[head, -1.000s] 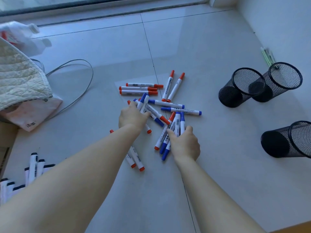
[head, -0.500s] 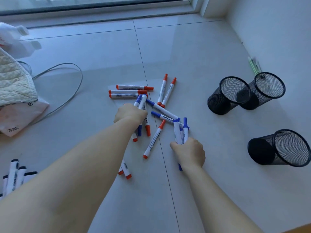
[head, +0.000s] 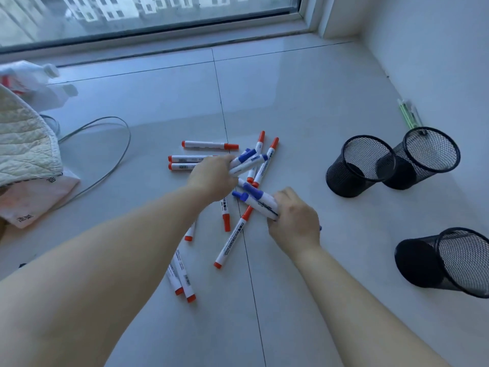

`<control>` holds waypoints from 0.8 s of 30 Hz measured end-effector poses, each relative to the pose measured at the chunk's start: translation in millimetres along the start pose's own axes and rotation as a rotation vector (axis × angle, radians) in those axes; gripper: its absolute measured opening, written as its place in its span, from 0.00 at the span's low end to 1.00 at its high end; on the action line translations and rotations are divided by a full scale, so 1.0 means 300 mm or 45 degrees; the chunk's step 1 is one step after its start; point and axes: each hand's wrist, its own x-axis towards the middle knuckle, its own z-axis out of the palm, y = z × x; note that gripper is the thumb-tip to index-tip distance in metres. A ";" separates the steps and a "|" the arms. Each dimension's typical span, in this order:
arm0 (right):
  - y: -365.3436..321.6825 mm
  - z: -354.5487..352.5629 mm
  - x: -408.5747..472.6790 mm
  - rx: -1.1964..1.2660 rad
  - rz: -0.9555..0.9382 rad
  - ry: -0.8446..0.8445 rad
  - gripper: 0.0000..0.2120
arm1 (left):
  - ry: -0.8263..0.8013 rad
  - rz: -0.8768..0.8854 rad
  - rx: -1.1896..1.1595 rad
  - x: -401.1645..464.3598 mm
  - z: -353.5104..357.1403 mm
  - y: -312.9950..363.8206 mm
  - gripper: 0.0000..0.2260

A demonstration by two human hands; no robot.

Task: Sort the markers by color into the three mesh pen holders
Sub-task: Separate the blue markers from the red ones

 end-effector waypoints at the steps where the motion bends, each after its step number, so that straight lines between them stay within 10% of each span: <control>1: 0.007 0.003 0.022 -0.070 -0.099 -0.022 0.06 | -0.046 0.073 0.012 0.013 0.004 0.006 0.02; 14: 0.066 0.007 0.030 -0.238 -0.377 -0.008 0.14 | -0.173 0.482 0.531 0.083 0.058 0.075 0.12; 24: 0.175 -0.040 -0.084 -0.044 0.211 -0.211 0.07 | -0.067 0.294 0.140 0.012 0.043 0.138 0.11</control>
